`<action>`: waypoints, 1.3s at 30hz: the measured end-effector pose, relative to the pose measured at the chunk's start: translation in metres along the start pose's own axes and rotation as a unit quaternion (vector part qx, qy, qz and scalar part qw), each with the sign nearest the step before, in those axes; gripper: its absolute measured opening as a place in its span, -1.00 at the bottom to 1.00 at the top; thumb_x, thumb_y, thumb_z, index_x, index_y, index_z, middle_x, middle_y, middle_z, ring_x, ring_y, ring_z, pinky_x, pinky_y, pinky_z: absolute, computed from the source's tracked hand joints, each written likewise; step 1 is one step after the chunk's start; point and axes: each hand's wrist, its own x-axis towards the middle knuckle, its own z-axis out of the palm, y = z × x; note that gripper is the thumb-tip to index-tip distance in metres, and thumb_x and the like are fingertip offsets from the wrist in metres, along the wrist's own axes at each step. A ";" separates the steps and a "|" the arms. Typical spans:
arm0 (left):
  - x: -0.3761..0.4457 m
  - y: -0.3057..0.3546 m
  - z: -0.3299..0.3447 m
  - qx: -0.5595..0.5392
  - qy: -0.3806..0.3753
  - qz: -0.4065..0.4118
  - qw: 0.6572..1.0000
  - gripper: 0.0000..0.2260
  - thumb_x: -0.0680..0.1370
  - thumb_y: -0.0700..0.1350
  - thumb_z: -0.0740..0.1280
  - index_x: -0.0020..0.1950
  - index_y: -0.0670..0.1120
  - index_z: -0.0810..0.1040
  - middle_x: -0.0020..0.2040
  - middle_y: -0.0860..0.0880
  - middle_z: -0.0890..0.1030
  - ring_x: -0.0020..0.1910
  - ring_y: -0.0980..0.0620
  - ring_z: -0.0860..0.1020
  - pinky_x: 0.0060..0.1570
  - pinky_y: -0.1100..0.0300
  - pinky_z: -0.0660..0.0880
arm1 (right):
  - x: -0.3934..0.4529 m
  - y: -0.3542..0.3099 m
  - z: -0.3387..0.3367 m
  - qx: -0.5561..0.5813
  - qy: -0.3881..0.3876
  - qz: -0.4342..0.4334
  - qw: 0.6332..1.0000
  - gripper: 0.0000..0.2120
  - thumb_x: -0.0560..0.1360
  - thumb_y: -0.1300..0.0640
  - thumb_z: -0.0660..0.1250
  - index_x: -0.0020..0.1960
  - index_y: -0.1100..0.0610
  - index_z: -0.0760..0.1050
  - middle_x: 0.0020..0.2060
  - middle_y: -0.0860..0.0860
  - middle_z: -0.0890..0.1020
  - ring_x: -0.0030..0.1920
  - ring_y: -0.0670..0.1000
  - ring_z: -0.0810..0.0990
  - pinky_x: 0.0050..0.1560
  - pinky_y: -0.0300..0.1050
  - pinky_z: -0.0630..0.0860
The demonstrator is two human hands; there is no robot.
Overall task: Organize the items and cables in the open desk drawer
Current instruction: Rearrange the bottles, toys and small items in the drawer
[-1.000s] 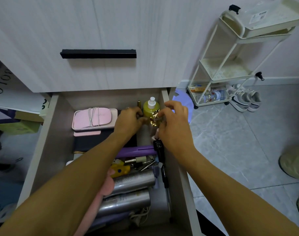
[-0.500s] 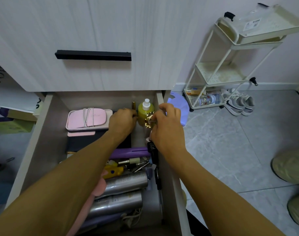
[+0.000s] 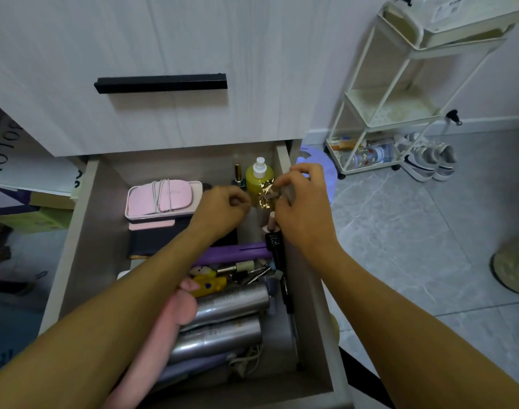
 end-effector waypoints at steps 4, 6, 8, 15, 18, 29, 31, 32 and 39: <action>-0.011 0.010 0.003 -0.041 -0.016 0.028 0.999 -0.83 0.48 -0.21 0.45 0.05 -0.05 0.64 -0.15 0.12 0.61 -0.15 0.25 0.57 -0.09 0.43 0.44 | 0.000 0.003 -0.001 0.043 0.006 0.025 0.999 -0.76 0.40 0.42 0.29 -0.07 0.14 0.57 0.11 -0.03 0.38 0.09 -0.20 0.43 0.07 -0.44 0.39; -0.009 0.013 0.004 -0.040 0.004 0.038 0.998 -0.77 0.45 -0.21 0.48 0.08 -0.05 0.61 -0.12 0.10 0.60 -0.16 0.25 0.54 -0.10 0.45 0.44 | 0.000 0.001 -0.001 0.073 0.003 0.045 0.996 -0.75 0.40 0.43 0.28 -0.06 0.14 0.58 0.09 0.00 0.41 0.02 -0.33 0.44 0.00 -0.50 0.39; -0.007 0.015 0.006 -0.025 0.016 0.046 0.999 -0.82 0.43 -0.19 0.49 0.00 -0.05 0.60 -0.11 0.04 0.62 -0.15 0.15 0.56 -0.08 0.28 0.52 | -0.001 -0.001 -0.001 0.086 -0.004 0.059 0.994 -0.72 0.41 0.44 0.26 -0.04 0.13 0.58 0.08 0.02 0.43 -0.03 -0.38 0.44 -0.07 -0.54 0.38; -0.010 0.020 0.015 -0.060 -0.063 0.076 0.993 -0.82 0.47 -0.17 0.47 0.06 -0.01 0.69 -0.13 0.08 0.68 -0.20 0.25 0.60 -0.11 0.41 0.50 | 0.002 -0.005 -0.005 0.107 -0.018 0.081 0.991 -0.73 0.42 0.41 0.27 -0.03 0.11 0.59 0.06 -0.01 0.43 -0.05 -0.28 0.48 -0.10 -0.47 0.47; -0.013 0.015 0.018 -0.042 -0.092 0.082 0.991 -0.78 0.49 -0.23 0.43 0.08 0.01 0.69 -0.19 0.16 0.64 -0.21 0.25 0.59 -0.17 0.44 0.46 | 0.000 -0.004 -0.005 0.094 -0.015 0.070 0.993 -0.75 0.43 0.41 0.27 -0.03 0.14 0.59 0.06 0.05 0.45 -0.05 -0.27 0.45 -0.14 -0.56 0.38; -0.013 0.004 0.014 -0.034 -0.060 0.056 0.996 -0.88 0.51 -0.13 0.44 0.03 -0.03 0.70 -0.13 0.07 0.69 -0.15 0.16 0.62 0.00 0.12 0.56 | -0.004 -0.003 -0.004 0.077 -0.019 0.080 0.994 -0.77 0.44 0.36 0.29 -0.02 0.09 0.58 0.04 0.01 0.45 -0.11 -0.28 0.46 -0.16 -0.52 0.39; -0.015 0.005 0.004 -0.052 -0.042 0.059 0.996 -0.89 0.50 -0.14 0.45 0.00 -0.05 0.71 -0.13 0.08 0.70 -0.13 0.14 0.63 0.02 0.11 0.56 | -0.004 -0.005 -0.004 0.062 -0.022 0.084 0.994 -0.77 0.45 0.32 0.30 -0.02 0.04 0.57 0.03 -0.02 0.44 -0.12 -0.23 0.47 -0.17 -0.45 0.42; -0.015 0.006 -0.002 -0.062 -0.035 0.061 0.996 -0.90 0.49 -0.15 0.46 -0.01 -0.05 0.71 -0.15 0.10 0.70 -0.14 0.14 0.63 0.00 0.16 0.56 | -0.004 -0.006 -0.004 0.055 -0.024 0.084 0.995 -0.77 0.45 0.31 0.30 -0.02 0.02 0.57 0.03 -0.03 0.43 -0.11 -0.20 0.49 -0.16 -0.38 0.45; 0.008 0.006 -0.039 -0.089 -0.044 -0.004 0.995 -0.88 0.51 -0.19 0.45 -0.04 0.04 0.66 -0.20 0.15 0.67 -0.17 0.22 0.61 -0.10 0.32 0.51 | -0.002 -0.007 -0.005 0.026 -0.019 0.083 0.996 -0.83 0.45 0.22 0.37 -0.06 -0.05 0.54 0.02 -0.06 0.42 -0.10 -0.18 0.45 -0.19 -0.33 0.44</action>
